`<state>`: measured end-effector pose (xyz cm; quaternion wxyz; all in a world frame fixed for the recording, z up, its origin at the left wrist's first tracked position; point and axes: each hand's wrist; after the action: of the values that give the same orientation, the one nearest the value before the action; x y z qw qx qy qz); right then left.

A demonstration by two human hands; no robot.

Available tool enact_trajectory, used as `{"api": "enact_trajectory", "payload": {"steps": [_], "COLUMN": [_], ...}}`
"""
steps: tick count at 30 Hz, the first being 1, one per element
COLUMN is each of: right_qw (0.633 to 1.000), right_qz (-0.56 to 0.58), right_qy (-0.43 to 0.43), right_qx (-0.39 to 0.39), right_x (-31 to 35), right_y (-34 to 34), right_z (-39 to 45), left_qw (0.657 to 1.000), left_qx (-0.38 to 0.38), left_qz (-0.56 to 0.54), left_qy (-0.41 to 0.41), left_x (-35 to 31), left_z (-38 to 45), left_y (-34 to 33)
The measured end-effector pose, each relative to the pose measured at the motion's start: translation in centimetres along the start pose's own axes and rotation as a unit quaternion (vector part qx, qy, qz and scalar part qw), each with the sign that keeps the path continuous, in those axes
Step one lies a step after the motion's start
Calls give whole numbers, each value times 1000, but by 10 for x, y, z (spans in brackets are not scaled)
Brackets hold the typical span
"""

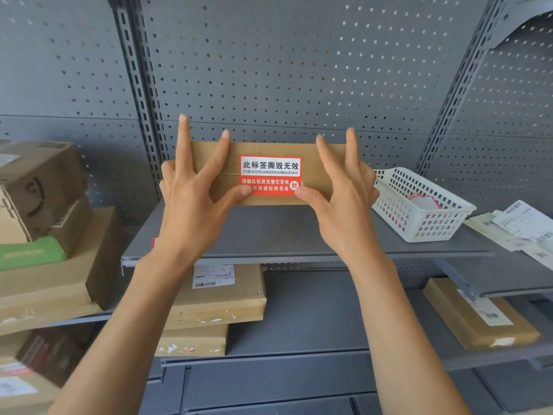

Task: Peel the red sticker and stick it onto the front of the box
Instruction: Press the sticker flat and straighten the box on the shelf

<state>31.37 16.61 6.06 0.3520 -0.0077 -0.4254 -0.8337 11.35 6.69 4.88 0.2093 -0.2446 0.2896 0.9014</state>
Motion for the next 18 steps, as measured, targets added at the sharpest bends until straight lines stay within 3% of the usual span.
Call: {"api": "enact_trajectory", "payload": {"steps": [5, 11, 18], "right_qw": [1000, 998, 999], "right_qz": [13, -40, -10], "right_qy": [8, -58, -34], "right_qx": [19, -2, 10], "right_x": [1, 28, 17], "right_y": [0, -5, -5], "right_z": [-1, -5, -2], "left_qw": [1000, 999, 997], "left_qx": [-4, -31, -40], "left_qz": [-22, 5, -59], "left_qy": [-2, 13, 22], "left_x": [4, -8, 0], "left_z": [1, 0, -3], "left_y": [3, -6, -6]}}
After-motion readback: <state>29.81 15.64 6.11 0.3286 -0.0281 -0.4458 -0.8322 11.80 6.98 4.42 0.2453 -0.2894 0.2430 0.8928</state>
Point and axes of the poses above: each hand's wrist, its own z-axis towards the middle knuckle, its own y-axis out of the back of the hand, x = y × z, and after that the axes turned 13 degrees about -z, right-handed
